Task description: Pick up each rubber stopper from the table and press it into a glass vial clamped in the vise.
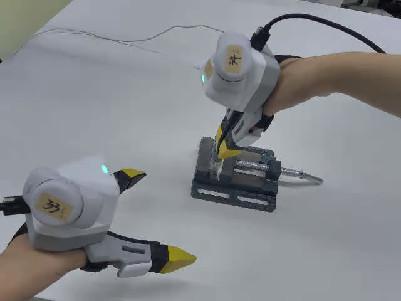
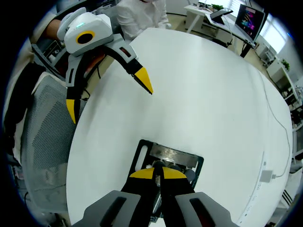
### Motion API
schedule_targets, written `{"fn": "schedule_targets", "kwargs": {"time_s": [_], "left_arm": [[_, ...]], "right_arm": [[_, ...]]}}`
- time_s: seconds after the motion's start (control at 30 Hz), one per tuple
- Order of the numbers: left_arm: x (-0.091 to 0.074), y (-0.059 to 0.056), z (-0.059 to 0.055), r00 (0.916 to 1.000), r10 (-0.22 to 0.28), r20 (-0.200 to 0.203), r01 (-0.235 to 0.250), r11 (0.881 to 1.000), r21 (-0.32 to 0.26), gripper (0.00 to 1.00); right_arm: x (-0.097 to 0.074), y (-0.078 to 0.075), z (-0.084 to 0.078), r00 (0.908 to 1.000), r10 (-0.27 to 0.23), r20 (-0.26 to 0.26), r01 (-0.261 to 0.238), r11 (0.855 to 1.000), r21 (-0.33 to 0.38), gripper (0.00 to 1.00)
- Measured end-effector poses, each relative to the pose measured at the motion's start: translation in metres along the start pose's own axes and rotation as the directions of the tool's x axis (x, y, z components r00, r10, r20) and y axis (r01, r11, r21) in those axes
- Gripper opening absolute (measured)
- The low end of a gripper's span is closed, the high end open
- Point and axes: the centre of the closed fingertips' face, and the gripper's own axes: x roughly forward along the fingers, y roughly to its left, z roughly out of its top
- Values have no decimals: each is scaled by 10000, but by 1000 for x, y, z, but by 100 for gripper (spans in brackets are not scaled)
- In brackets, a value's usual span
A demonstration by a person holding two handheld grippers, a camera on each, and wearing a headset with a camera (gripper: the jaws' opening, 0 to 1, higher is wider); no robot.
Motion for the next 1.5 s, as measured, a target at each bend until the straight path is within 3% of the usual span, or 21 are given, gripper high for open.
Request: {"fn": "schedule_targets", "kwargs": {"time_s": [0.33,0.57,1.17,1.5], "left_arm": [[3,0,-1,10000,-67,-20,67,10000,-53,97],[7,1,-2,10000,-81,-21,81,9999,-138,97],[15,4,4,9999,-70,103,74,9994,-330,97],[18,9,7,9998,-62,183,70,9991,-423,97]], "right_arm": [[0,-1,0,9994,325,-104,-325,9995,36,0],[1,-3,0,9981,603,-147,-594,9968,535,0],[5,-7,-5,9971,427,-635,-391,9976,573,0],[7,-7,-4,9923,799,-941,-723,9940,817,0]]}}
